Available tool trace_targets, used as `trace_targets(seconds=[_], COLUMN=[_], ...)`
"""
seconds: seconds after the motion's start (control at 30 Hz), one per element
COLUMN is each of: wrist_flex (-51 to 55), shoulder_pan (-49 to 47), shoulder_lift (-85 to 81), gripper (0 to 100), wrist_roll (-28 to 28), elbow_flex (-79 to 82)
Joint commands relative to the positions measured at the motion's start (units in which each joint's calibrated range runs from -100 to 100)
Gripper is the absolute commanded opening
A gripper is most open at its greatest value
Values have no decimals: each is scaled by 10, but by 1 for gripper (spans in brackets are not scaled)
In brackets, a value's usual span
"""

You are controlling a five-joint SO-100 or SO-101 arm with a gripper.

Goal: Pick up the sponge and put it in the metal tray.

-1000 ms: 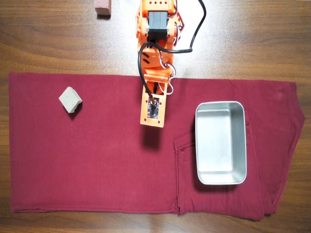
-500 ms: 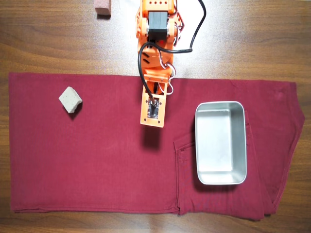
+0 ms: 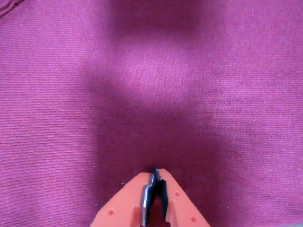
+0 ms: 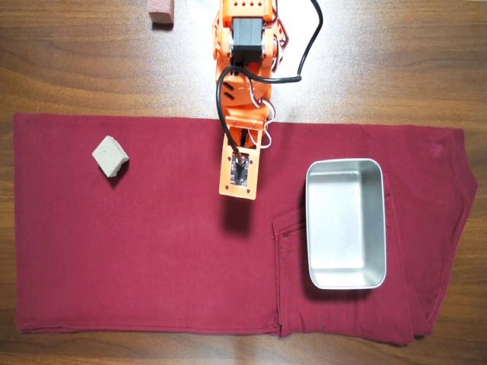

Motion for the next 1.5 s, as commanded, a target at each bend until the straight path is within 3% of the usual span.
trace_targets(seconds=[0.0,0.13,0.23,0.33,0.47,0.53,0.67,0.77,0.97,1.1,1.3,1.47], wrist_flex=[9,-58,-123,-107,3,9,9,-15,-156,-202,-257,-223], shoulder_pan=[-17,27,86,161,327,437,658,748,764,742,725,719], shoulder_lift=[4,170,306,371,447,480,525,597,749,807,919,1009], gripper=[0,1,9,16,28,31,31,31,37,48,47,42], wrist_roll=[-1,-4,3,20,59,79,88,89,90,61,91,95], elbow_flex=[4,-139,-300,-442,-662,-744,-752,-742,-748,-750,-768,-854])
